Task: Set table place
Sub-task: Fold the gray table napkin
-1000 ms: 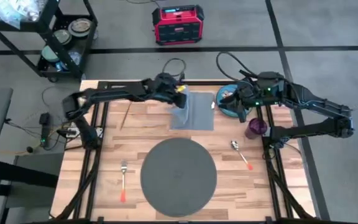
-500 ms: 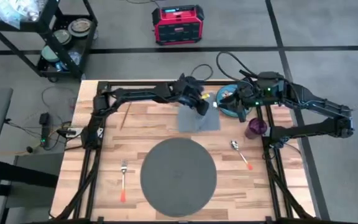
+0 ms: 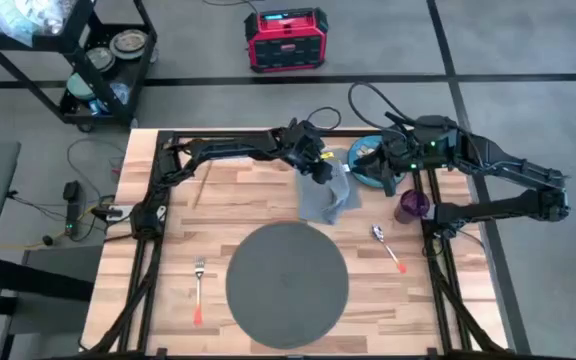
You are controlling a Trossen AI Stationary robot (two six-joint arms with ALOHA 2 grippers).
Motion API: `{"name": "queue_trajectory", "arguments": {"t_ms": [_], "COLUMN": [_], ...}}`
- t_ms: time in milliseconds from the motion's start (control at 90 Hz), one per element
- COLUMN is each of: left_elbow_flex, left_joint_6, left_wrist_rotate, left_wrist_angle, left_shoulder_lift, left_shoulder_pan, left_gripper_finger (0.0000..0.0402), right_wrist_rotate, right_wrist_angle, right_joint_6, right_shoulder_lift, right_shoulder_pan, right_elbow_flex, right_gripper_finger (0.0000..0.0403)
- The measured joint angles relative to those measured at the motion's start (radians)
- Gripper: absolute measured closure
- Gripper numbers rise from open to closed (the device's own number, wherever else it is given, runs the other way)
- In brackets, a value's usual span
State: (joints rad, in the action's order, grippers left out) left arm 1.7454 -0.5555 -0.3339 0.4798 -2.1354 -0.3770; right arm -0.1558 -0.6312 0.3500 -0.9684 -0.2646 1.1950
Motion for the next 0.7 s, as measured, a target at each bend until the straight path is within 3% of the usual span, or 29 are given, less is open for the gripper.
{"name": "queue_trajectory", "arguments": {"t_ms": [189, 433, 567, 700], "left_elbow_flex": [-0.001, -0.04, -0.098, -0.122], "left_joint_6": [0.076, 0.086, 0.055, 0.031], "left_wrist_rotate": [0.237, 0.251, 0.187, 0.186], "left_wrist_angle": [0.253, 0.211, 0.123, 0.082], "left_shoulder_lift": [-0.011, -0.009, -0.009, -0.011], "left_shoulder_pan": [0.008, 0.008, 0.007, 0.006], "left_gripper_finger": [0.0195, 0.0198, 0.0198, 0.0198], "right_wrist_rotate": [0.0, 0.0, 0.0, 0.0], "right_wrist_angle": [0.0, -0.001, -0.001, -0.001], "right_joint_6": [0.0, -0.008, -0.008, -0.009], "right_shoulder_lift": [0.0, 0.0, 0.0, 0.0], "right_shoulder_pan": [0.0, 0.0, 0.0, 0.0], "right_elbow_flex": [0.0, 0.0, 0.0, 0.0], "right_gripper_finger": [0.0294, 0.0294, 0.0294, 0.0294]}}
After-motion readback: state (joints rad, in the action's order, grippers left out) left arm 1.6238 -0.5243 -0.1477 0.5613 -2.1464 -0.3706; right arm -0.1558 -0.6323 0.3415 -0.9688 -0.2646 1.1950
